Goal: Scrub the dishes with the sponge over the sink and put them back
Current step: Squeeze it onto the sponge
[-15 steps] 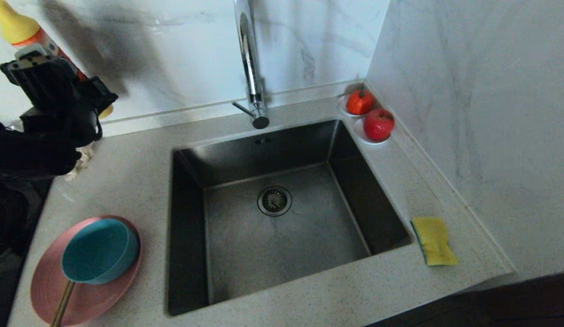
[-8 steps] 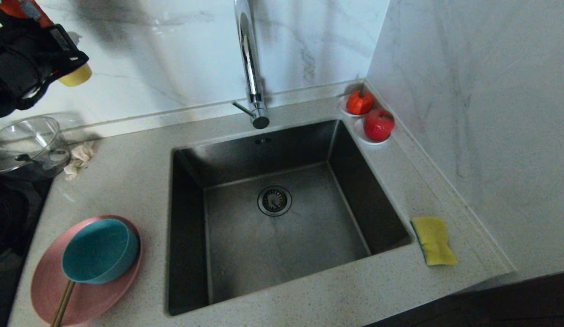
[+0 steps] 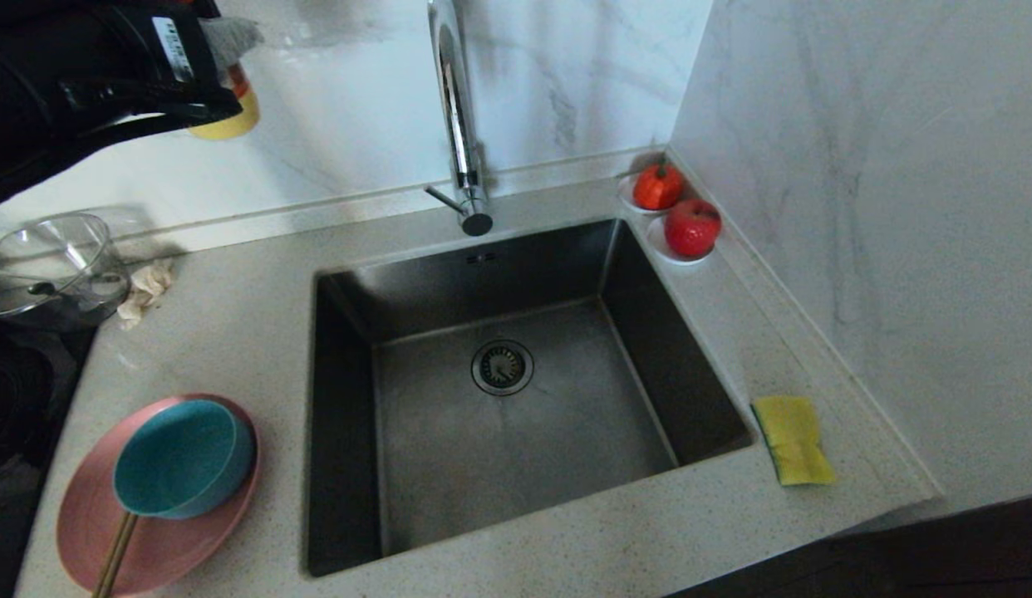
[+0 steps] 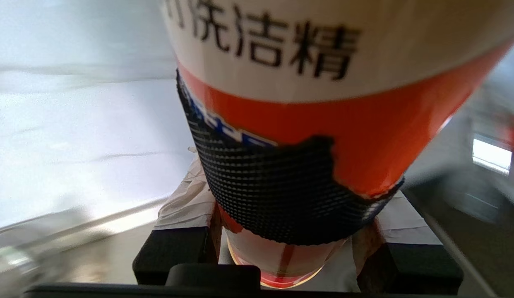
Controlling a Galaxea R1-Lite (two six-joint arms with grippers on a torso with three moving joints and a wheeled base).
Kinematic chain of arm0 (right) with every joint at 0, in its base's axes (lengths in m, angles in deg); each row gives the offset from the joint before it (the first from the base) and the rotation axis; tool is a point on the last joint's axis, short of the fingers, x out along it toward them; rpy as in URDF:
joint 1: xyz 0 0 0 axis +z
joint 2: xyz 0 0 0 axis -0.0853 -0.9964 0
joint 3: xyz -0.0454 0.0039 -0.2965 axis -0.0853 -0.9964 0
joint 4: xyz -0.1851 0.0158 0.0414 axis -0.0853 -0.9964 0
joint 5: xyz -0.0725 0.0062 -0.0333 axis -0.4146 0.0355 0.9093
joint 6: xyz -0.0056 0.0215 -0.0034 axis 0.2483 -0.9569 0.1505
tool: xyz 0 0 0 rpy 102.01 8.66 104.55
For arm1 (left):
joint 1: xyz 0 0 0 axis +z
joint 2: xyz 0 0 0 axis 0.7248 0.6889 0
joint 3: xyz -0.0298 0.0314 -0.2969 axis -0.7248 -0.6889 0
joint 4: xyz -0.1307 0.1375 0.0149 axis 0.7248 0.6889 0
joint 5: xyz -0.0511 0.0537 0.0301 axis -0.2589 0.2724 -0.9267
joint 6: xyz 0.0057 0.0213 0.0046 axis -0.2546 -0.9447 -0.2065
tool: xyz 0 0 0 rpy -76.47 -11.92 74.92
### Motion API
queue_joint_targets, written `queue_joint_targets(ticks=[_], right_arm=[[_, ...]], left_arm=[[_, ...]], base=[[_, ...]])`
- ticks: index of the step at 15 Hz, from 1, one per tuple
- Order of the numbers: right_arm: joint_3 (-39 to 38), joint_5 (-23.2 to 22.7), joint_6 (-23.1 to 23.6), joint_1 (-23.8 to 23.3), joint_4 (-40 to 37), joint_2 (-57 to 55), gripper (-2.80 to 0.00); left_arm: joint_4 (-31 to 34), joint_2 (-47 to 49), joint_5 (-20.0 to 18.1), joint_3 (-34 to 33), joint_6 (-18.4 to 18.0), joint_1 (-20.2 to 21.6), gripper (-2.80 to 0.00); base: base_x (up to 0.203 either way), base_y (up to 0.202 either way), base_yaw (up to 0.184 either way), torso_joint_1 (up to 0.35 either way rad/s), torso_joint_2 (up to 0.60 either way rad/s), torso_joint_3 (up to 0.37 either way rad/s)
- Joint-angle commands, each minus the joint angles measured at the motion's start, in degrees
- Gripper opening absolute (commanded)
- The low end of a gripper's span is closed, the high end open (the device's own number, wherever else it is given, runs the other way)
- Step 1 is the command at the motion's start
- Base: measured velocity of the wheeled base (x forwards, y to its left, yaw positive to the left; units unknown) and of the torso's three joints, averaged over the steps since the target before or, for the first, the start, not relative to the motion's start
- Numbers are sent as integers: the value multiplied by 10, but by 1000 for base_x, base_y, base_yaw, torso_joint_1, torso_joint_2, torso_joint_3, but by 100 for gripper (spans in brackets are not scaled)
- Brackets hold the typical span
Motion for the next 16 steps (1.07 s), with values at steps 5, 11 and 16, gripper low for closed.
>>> queue_joint_targets(ticks=[5, 11, 16], right_arm=[[1, 0, 0, 0, 0, 0, -280], [0, 0, 0, 0, 0, 0, -280], [1, 0, 0, 0, 0, 0, -280]], left_arm=[[-1, -12, 4, -23, -32, -97, -280], [89, -51, 0, -34, -34, -173, -280], [111, -59, -1, -37, -37, -205, -280]], base=[[0, 0, 0, 0, 0, 0], [0, 0, 0, 0, 0, 0], [0, 0, 0, 0, 0, 0]])
